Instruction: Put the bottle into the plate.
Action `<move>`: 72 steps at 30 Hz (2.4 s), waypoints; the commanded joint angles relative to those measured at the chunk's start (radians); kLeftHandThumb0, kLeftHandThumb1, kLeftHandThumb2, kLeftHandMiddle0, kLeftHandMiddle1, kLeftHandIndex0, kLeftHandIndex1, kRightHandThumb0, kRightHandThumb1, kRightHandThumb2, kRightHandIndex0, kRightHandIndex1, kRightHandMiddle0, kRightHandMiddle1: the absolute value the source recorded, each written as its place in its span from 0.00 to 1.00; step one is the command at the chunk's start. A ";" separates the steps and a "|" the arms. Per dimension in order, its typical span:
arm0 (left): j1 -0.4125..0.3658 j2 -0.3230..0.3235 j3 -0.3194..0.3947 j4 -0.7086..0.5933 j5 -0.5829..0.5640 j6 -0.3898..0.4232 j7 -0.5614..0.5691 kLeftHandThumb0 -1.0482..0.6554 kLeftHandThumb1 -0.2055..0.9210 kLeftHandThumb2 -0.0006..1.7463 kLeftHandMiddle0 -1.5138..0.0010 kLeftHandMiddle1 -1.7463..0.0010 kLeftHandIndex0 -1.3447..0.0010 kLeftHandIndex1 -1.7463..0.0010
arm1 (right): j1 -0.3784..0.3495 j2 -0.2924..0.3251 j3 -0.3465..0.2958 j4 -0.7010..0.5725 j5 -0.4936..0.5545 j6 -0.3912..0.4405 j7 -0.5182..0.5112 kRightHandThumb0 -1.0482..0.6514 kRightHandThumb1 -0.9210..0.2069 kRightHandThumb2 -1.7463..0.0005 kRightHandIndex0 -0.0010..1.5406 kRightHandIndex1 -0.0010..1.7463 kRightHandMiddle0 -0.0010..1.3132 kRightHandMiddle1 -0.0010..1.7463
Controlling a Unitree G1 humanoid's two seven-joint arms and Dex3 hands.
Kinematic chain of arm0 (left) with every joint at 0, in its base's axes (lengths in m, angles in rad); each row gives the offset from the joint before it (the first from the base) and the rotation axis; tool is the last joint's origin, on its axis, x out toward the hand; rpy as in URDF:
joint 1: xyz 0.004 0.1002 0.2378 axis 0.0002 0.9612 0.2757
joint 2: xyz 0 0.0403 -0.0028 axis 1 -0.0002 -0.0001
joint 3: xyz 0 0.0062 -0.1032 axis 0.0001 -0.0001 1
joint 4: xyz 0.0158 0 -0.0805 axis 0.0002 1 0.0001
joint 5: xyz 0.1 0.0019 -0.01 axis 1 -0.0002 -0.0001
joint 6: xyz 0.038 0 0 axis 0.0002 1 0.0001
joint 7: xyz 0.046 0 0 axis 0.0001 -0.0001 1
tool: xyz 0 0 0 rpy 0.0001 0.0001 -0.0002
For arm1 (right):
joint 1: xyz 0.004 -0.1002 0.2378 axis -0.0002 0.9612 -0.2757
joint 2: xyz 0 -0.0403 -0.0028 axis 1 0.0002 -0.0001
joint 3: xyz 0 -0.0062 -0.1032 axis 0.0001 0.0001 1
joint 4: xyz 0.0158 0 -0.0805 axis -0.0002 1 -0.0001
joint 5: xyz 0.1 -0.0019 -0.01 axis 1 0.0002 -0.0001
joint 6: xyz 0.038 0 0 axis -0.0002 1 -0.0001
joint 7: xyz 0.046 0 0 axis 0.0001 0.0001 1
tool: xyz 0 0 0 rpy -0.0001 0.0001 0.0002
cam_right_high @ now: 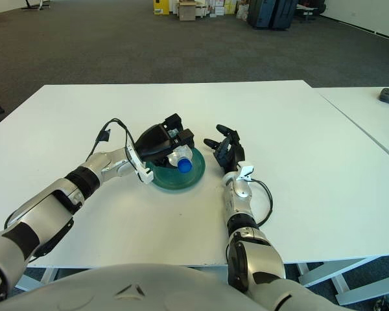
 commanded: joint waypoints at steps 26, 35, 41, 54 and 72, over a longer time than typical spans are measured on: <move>-0.035 -0.015 -0.041 0.109 -0.006 0.068 -0.104 0.35 0.50 0.72 0.25 0.00 0.58 0.00 | 0.085 0.034 -0.010 0.022 0.016 0.030 -0.061 0.09 0.00 0.36 0.44 0.37 0.15 0.54; -0.026 0.007 -0.022 0.102 -0.065 -0.024 -0.140 0.37 0.66 0.58 0.53 0.00 0.66 0.01 | 0.082 0.043 -0.021 0.022 0.013 -0.003 -0.108 0.09 0.00 0.37 0.37 0.34 0.10 0.54; -0.027 0.064 -0.017 0.075 -0.098 -0.073 -0.254 0.10 0.96 0.31 0.87 0.65 0.95 0.36 | 0.076 0.040 -0.015 0.028 -0.008 0.019 -0.168 0.10 0.00 0.38 0.32 0.31 0.06 0.54; -0.001 0.170 0.096 -0.146 -0.278 -0.113 -0.551 0.01 1.00 0.40 0.98 1.00 1.00 0.61 | 0.074 0.051 -0.007 0.020 -0.013 0.008 -0.217 0.11 0.00 0.39 0.29 0.25 0.00 0.52; 0.012 0.166 0.166 -0.166 -0.404 -0.131 -0.696 0.01 1.00 0.44 0.99 1.00 1.00 0.59 | 0.068 0.033 0.014 0.038 -0.034 -0.008 -0.203 0.12 0.00 0.42 0.31 0.21 0.00 0.43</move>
